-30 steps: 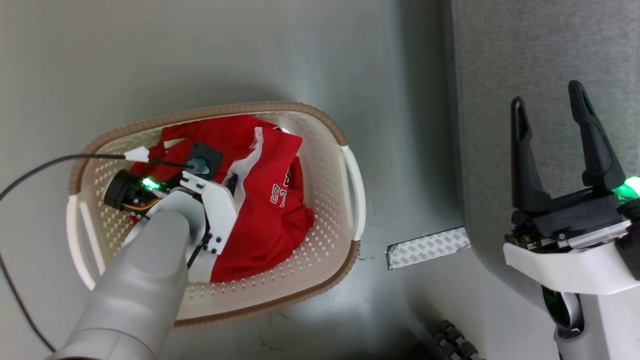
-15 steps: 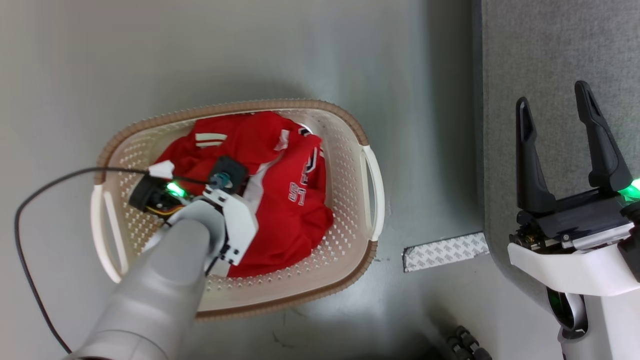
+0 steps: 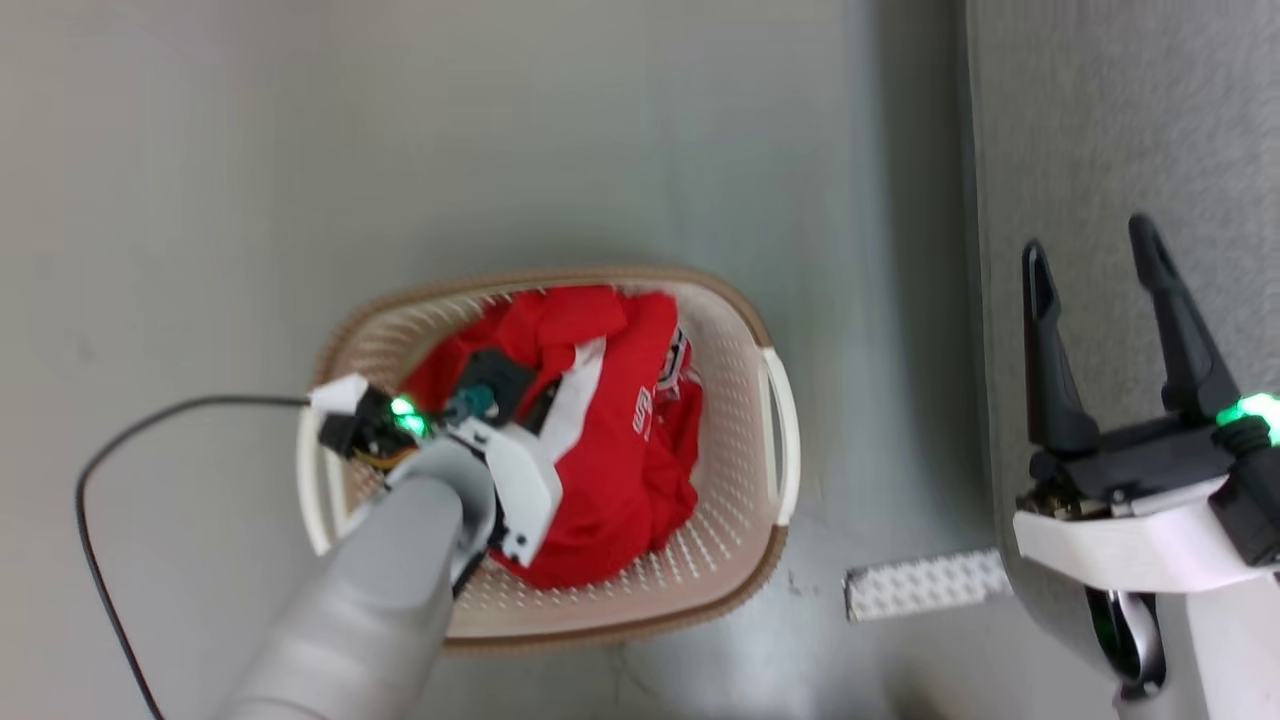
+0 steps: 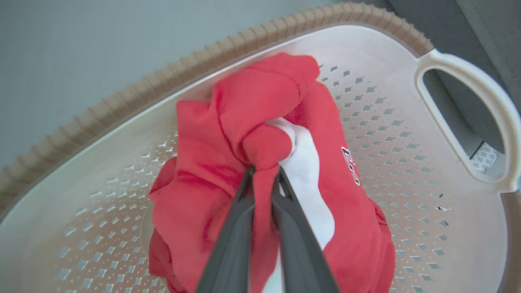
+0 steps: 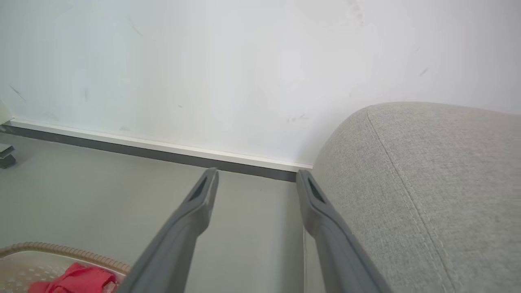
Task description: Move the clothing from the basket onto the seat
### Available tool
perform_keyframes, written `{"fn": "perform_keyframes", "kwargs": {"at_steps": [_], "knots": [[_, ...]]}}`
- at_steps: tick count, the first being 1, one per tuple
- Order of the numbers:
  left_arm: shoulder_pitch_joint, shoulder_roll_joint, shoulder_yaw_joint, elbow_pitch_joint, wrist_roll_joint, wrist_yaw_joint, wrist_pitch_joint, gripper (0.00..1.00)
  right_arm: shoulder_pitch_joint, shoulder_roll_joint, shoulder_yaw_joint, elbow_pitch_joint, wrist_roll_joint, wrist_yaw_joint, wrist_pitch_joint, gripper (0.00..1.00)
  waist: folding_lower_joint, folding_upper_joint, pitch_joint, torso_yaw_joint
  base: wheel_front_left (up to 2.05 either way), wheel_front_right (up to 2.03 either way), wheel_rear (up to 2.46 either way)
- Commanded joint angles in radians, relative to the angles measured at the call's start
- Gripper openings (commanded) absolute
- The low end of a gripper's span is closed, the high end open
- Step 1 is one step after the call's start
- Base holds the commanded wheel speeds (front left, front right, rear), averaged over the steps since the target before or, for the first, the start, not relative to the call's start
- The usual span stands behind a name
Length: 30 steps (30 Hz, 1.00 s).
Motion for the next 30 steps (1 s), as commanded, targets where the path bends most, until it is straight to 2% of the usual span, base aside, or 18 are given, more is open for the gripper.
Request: {"fn": "perform_keyframes", "kwargs": {"at_steps": [1, 3, 10, 11, 19, 30], "knots": [[0.029, 0.001, -0.003, -0.012, -0.017, -0.001, -0.007, 0.00, 0.026, 0.001, -0.010, 0.011, -0.003, -0.002, 0.000, 1.00, 0.0000, 0.0000, -0.082, 0.043, 0.00, 0.00, 0.00], [0.076, -0.001, 0.000, -0.073, -0.059, -0.001, -0.007, 0.00, 0.062, 0.001, -0.024, 0.034, -0.009, -0.002, 0.001, 1.00, 0.0000, 0.0000, -0.163, 0.071, 0.00, 0.00, 0.00], [0.251, 0.009, 0.040, -0.227, -0.101, 0.016, -0.006, 0.00, 0.167, -0.009, -0.044, 0.087, -0.009, -0.002, 0.000, 1.00, 0.0000, 0.0000, -0.360, 0.115, 0.00, 0.00, 0.00], [0.251, 0.009, 0.040, -0.227, -0.101, 0.016, -0.006, 0.00, 0.167, -0.009, -0.044, 0.087, -0.009, -0.002, 0.000, 1.00, 0.0000, 0.0000, -0.360, 0.115, 0.00, 0.00, 0.00], [0.455, 0.013, 0.083, -0.380, -0.122, 0.060, -0.007, 0.00, 0.300, -0.010, -0.053, 0.126, 0.010, -0.002, 0.000, 1.00, 0.0000, 0.0000, -0.565, 0.150, 0.00, 0.00, 0.00], [0.635, 0.039, 0.136, -0.542, -0.115, 0.111, -0.007, 0.00, 0.425, -0.031, -0.060, 0.167, 0.020, -0.002, 0.001, 1.00, 0.0000, 0.0000, -0.751, 0.199, 0.00, 0.00, 0.00]]}}
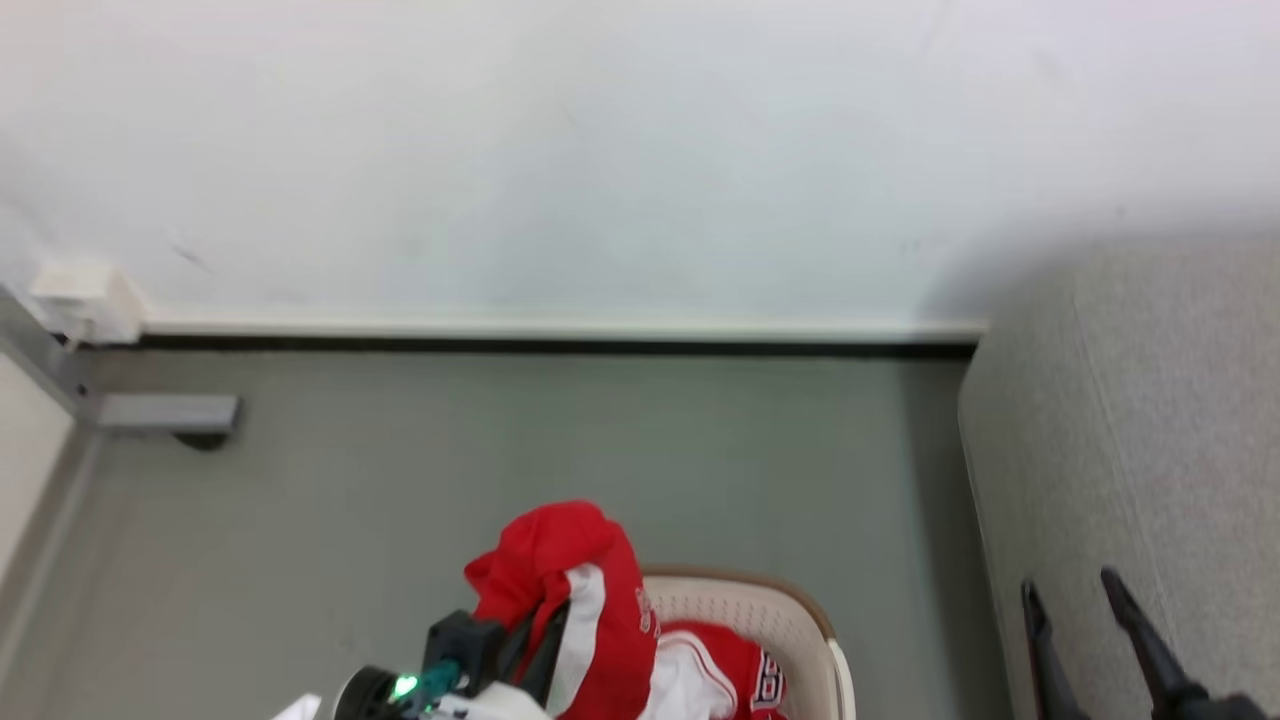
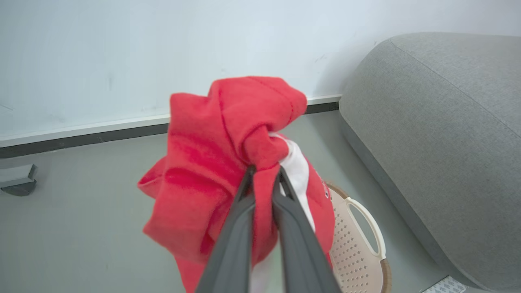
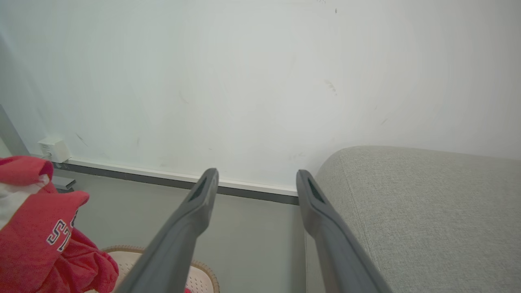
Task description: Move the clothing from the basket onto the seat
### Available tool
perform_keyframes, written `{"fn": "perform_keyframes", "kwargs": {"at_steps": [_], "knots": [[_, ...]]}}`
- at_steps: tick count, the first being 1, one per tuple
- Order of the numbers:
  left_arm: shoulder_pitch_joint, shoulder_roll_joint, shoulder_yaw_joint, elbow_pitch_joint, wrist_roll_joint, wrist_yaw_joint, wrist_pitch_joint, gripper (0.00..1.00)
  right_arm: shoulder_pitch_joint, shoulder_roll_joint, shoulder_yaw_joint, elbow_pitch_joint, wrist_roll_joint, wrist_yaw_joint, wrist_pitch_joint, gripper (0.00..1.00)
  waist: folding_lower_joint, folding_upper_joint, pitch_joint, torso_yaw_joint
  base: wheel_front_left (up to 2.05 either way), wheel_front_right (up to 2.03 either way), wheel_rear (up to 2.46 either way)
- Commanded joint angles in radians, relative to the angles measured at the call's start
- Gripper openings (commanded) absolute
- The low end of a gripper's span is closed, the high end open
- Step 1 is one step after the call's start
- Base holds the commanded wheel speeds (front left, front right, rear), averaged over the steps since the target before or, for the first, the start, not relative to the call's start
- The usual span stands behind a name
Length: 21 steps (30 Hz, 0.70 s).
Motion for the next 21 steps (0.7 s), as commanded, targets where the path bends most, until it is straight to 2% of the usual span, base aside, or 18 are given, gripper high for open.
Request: {"fn": "perform_keyframes", "kwargs": {"at_steps": [1, 12, 21], "knots": [[0.035, 0.017, 0.008, -0.017, 0.007, 0.007, -0.001, 0.00, 0.031, -0.010, 0.001, 0.010, 0.005, -0.002, 0.001, 1.00, 0.0004, -0.0001, -0.073, 0.036, 0.00, 0.00, 0.00], [0.139, 0.065, 0.092, -0.185, 0.022, 0.049, -0.001, 0.00, 0.116, -0.018, -0.007, 0.053, 0.018, -0.002, 0.001, 1.00, 0.0004, -0.0001, -0.182, 0.086, 0.00, 0.00, 0.00], [0.185, 0.096, 0.146, -0.265, 0.026, 0.041, -0.001, 0.00, 0.125, -0.030, -0.008, 0.070, 0.020, -0.002, 0.001, 1.00, 0.0004, -0.0001, -0.213, 0.092, 0.00, 0.00, 0.00]]}}
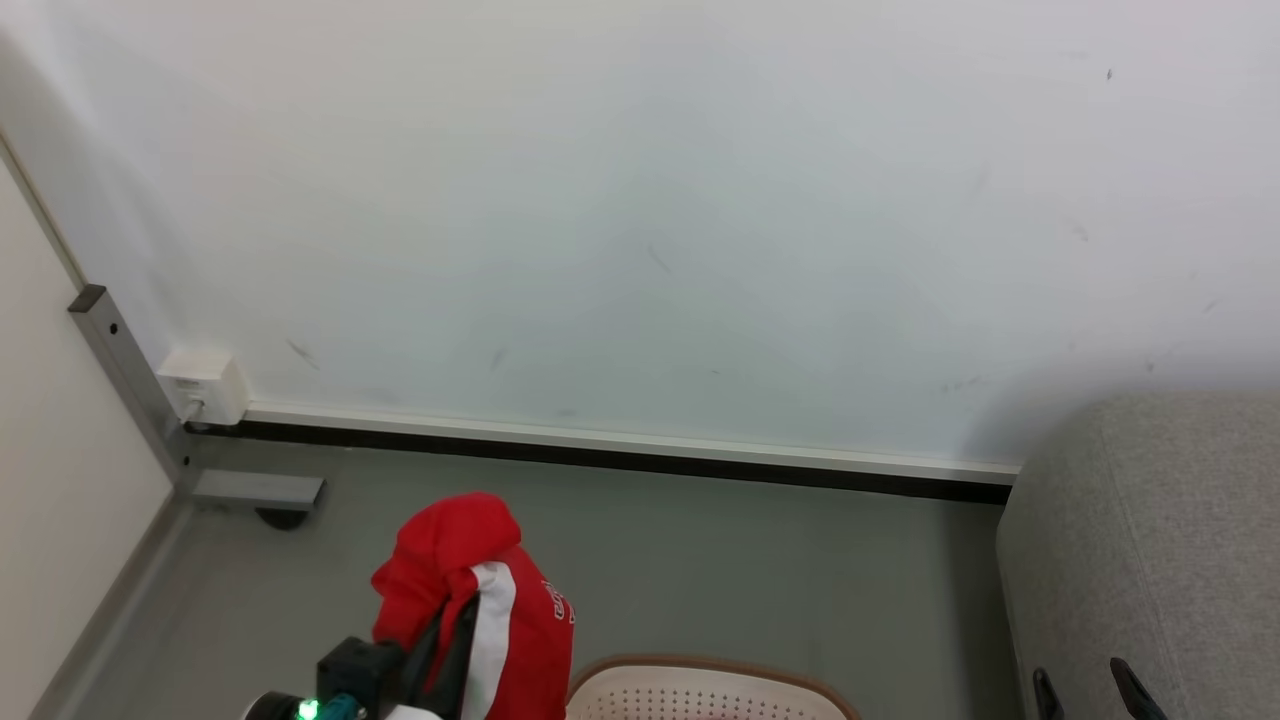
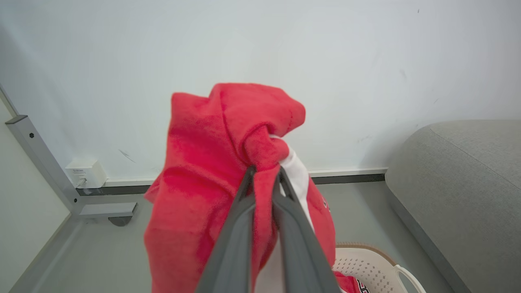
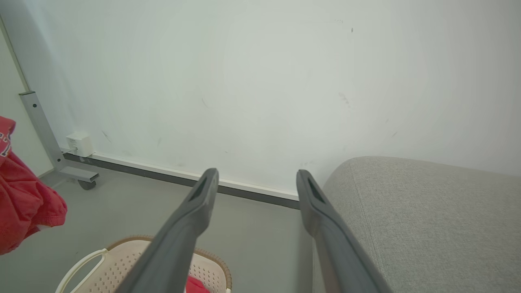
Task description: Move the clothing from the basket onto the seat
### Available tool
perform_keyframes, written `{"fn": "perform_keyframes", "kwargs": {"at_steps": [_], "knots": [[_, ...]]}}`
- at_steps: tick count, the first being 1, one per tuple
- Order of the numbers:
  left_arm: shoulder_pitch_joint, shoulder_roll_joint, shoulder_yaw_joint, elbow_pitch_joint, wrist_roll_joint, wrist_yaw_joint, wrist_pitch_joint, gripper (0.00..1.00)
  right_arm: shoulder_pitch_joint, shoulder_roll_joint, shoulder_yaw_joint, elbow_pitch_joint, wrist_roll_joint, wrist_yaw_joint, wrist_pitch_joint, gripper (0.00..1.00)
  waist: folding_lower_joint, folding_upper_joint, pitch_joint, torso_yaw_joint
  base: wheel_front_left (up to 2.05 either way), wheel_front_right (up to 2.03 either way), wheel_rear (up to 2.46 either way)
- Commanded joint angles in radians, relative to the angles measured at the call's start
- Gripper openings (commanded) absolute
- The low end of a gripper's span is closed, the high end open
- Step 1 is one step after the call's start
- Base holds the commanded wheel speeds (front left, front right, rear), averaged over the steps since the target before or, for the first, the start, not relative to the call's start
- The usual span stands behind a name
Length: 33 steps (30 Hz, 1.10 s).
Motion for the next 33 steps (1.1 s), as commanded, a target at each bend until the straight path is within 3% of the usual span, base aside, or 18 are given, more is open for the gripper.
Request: {"fn": "perform_keyframes", "kwargs": {"at_steps": [1, 12, 19, 24, 33], "knots": [[0.014, 0.010, 0.010, -0.010, 0.015, -0.003, -0.001, 0.00, 0.010, -0.007, 0.000, 0.002, 0.009, -0.002, 0.001, 1.00, 0.0001, -0.0001, -0.003, -0.001, 0.00, 0.00, 0.00], [0.020, 0.002, 0.025, -0.038, 0.020, -0.019, -0.001, 0.00, 0.000, -0.016, 0.013, -0.004, 0.014, -0.002, 0.001, 1.00, 0.0001, -0.0001, -0.002, -0.010, 0.00, 0.00, 0.00], [-0.003, -0.006, 0.017, -0.070, 0.021, -0.041, -0.001, 0.00, -0.043, -0.033, 0.083, -0.032, 0.027, -0.002, 0.001, 1.00, 0.0001, -0.0001, 0.007, -0.028, 0.00, 0.00, 0.00], [-0.018, -0.016, -0.013, -0.100, 0.012, -0.074, 0.000, 0.00, -0.078, -0.070, 0.201, -0.054, 0.067, -0.002, 0.001, 1.00, 0.0001, -0.0001, 0.010, -0.039, 0.00, 0.00, 0.00], [-0.044, -0.026, -0.114, -0.180, -0.015, -0.132, 0.041, 0.00, -0.172, -0.216, 0.519, -0.078, 0.231, -0.002, 0.001, 1.00, 0.0001, -0.0001, 0.010, -0.040, 0.00, 0.00, 0.00]]}}
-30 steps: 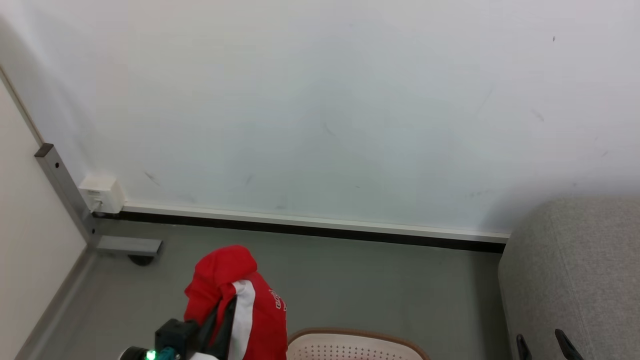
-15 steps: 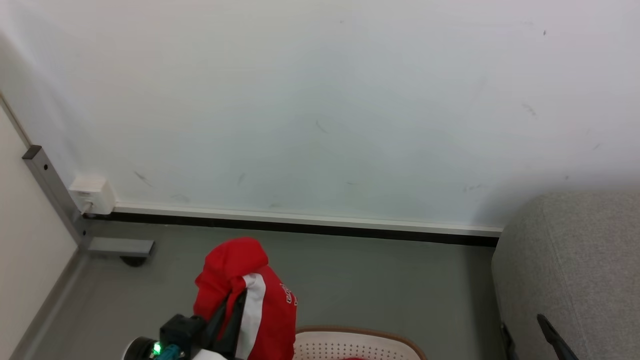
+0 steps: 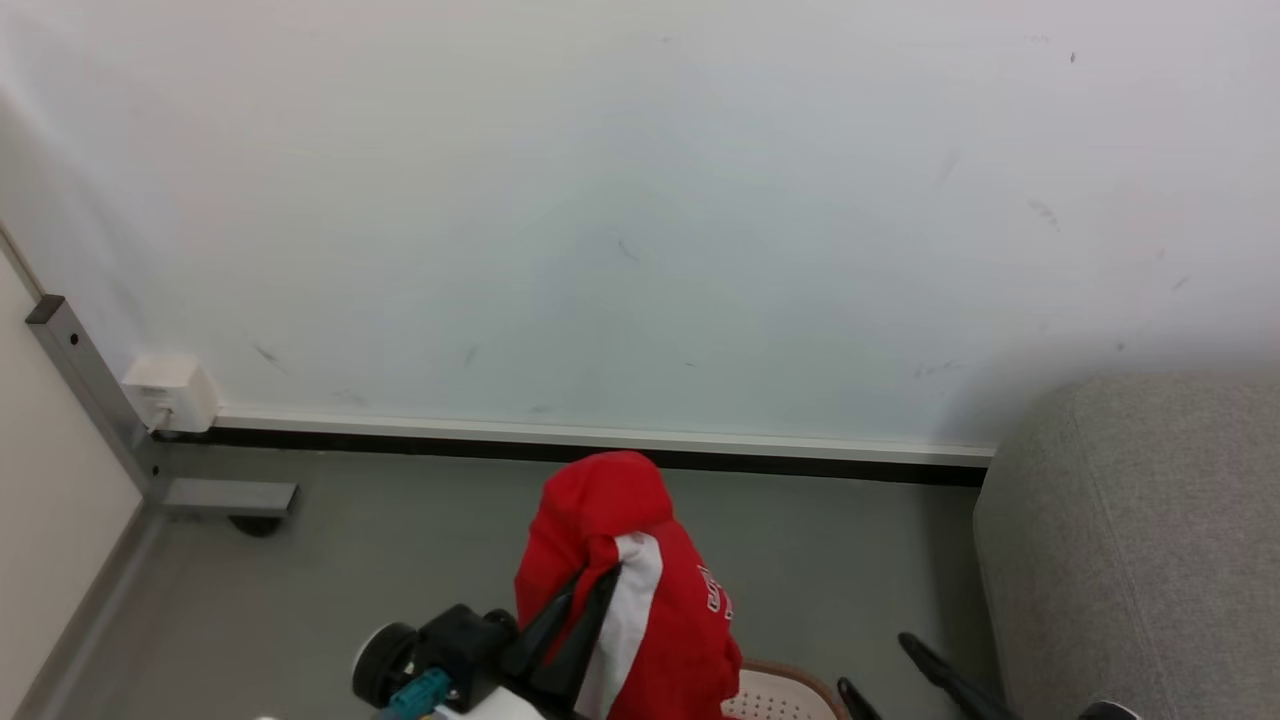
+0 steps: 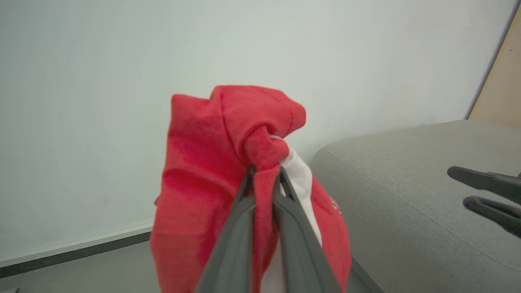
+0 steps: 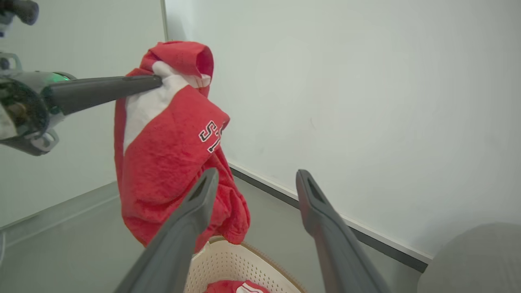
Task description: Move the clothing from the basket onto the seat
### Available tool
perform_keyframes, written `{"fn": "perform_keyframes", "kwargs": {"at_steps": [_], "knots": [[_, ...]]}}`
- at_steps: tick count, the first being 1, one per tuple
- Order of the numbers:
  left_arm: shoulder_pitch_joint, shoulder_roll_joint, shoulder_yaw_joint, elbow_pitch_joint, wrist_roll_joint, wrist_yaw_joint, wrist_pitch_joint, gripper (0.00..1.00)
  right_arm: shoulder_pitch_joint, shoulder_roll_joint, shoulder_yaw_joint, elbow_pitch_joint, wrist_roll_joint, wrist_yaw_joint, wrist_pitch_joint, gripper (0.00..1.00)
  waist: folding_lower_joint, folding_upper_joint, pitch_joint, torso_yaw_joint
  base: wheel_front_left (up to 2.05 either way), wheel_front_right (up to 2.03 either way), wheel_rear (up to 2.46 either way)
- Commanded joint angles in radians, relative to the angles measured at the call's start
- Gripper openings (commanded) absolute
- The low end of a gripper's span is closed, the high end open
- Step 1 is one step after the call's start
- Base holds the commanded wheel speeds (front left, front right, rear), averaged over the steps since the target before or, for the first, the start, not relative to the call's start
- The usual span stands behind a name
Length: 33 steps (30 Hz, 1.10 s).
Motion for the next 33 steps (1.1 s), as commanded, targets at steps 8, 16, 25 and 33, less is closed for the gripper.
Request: {"fn": "perform_keyframes", "kwargs": {"at_steps": [8, 16, 25, 33], "knots": [[-0.040, 0.016, -0.099, -0.044, -0.038, -0.020, 0.019, 0.00, -0.108, -0.081, 0.174, -0.015, 0.146, -0.002, 0.001, 1.00, 0.0000, 0.0000, 0.000, -0.002, 0.00, 0.00, 0.00], [-0.070, 0.037, -0.221, -0.093, -0.108, -0.024, 0.032, 0.00, -0.162, -0.105, 0.245, 0.001, 0.244, -0.002, 0.001, 1.00, 0.0000, 0.0000, 0.001, -0.005, 0.00, 0.00, 0.00], [-0.114, 0.086, -0.360, -0.143, -0.270, -0.025, 0.025, 0.00, -0.200, -0.110, 0.294, 0.000, 0.305, -0.002, 0.001, 1.00, 0.0000, 0.0000, 0.002, -0.007, 0.00, 0.00, 0.00], [-0.164, 0.117, -0.462, -0.149, -0.365, -0.025, 0.009, 0.00, -0.250, -0.107, 0.374, -0.013, 0.334, -0.002, 0.001, 1.00, 0.0000, 0.0000, 0.000, -0.020, 0.00, 0.00, 0.00]]}}
